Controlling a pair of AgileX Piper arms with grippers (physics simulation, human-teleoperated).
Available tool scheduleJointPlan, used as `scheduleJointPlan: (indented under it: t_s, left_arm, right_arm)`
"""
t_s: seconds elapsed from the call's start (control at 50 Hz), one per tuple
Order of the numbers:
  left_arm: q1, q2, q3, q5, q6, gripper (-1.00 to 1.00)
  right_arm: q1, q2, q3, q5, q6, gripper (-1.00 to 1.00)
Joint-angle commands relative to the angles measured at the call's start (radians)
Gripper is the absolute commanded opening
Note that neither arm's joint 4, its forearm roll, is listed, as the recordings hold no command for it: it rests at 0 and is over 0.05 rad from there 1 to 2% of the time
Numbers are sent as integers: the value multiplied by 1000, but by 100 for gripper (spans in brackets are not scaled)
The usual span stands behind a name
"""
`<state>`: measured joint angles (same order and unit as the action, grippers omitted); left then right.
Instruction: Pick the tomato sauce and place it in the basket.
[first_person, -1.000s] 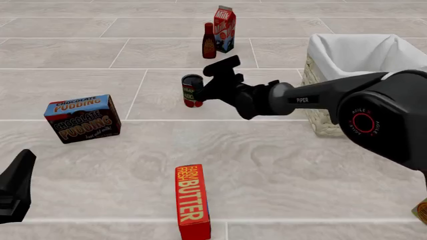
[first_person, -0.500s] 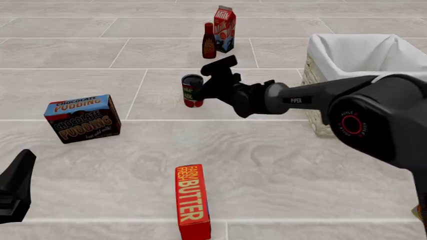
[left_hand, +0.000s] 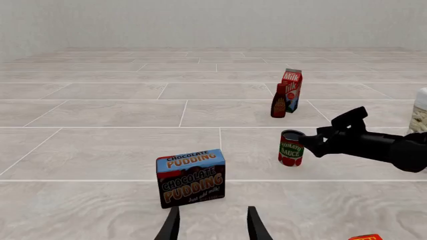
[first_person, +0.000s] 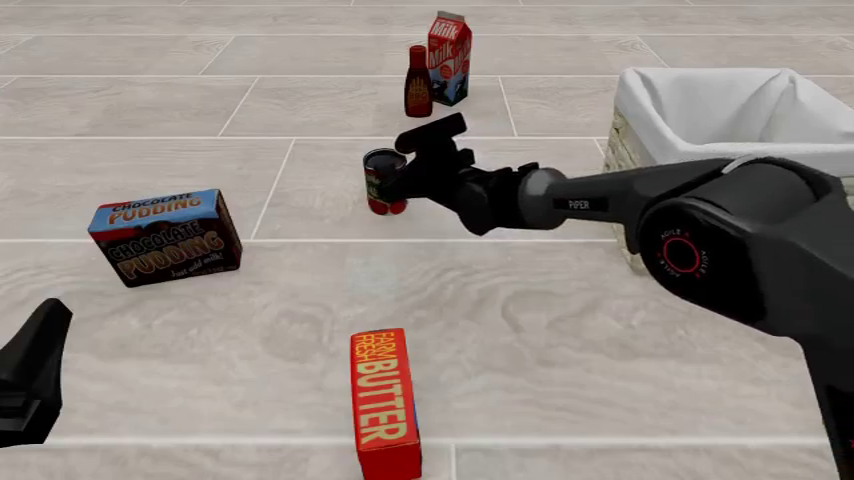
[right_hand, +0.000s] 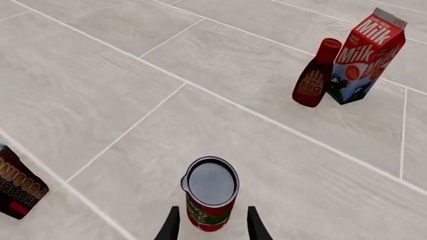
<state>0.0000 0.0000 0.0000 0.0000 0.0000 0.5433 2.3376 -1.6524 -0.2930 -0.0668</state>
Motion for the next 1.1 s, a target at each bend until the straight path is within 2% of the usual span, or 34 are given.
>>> scheduleJointPlan:
  t_s: [0.02, 1.1]
  left_arm:
    - [0, 0, 0, 0, 0, 100]
    - [0, 0, 0, 0, 0, 100]
  right_arm:
    - [0, 23, -24, 5, 3, 100]
    - [4, 97, -122, 53, 13, 100]
